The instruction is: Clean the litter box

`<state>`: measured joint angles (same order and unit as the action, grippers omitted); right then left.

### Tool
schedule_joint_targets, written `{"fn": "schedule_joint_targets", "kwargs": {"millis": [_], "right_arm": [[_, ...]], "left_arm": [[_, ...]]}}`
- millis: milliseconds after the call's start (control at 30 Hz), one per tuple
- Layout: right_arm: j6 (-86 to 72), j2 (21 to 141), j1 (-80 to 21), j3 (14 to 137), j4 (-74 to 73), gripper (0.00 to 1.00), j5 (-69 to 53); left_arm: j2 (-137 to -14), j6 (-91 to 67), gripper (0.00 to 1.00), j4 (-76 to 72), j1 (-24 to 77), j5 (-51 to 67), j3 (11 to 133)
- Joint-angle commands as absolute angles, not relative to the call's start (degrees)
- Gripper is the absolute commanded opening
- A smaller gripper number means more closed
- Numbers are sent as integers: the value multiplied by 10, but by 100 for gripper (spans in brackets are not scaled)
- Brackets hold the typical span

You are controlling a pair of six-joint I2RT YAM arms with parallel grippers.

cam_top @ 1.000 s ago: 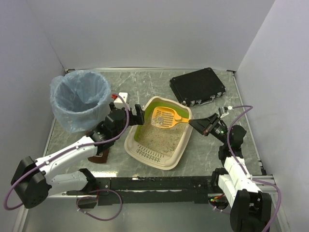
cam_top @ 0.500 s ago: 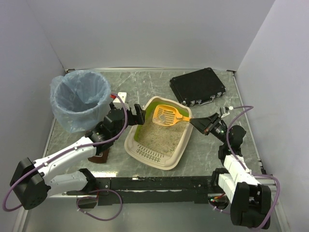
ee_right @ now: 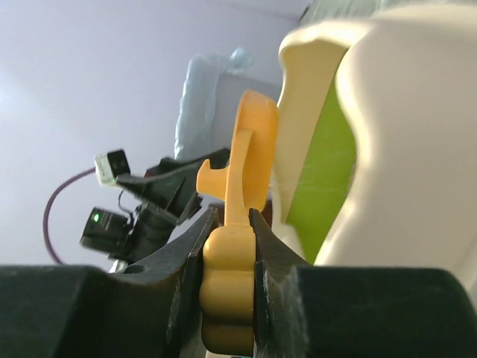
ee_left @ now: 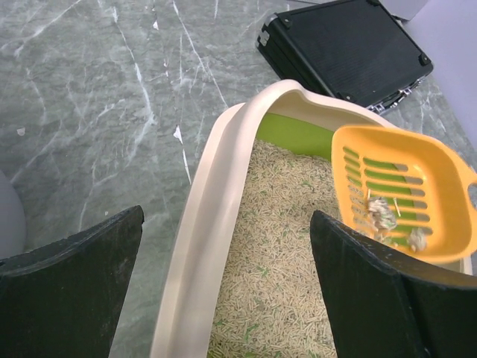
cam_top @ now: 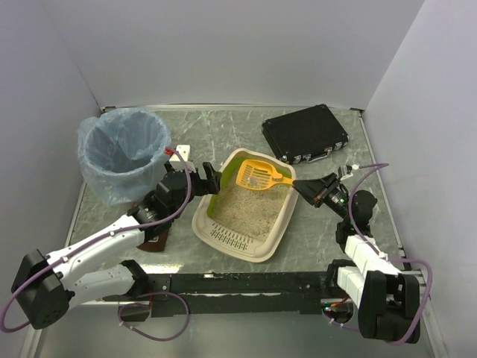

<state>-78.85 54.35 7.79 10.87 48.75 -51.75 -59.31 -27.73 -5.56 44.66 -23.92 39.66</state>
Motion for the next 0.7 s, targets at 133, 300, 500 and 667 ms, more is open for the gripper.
{"fn": "schedule_joint_targets", "kwargs": {"millis": [133, 300, 500, 667], "right_arm": [[-743, 476, 76, 137, 417, 0, -526], [-687, 458, 70, 187, 296, 0, -514], [-701, 483, 9, 260, 279, 0, -476], [-743, 529, -61, 322, 263, 0, -411]], "left_arm": [[-572, -279, 97, -80, 446, -219, 389], [-554, -280, 97, -78, 446, -193, 365], [-490, -251, 97, -76, 447, -113, 321], [-433, -258, 97, -71, 448, -90, 270]]}}
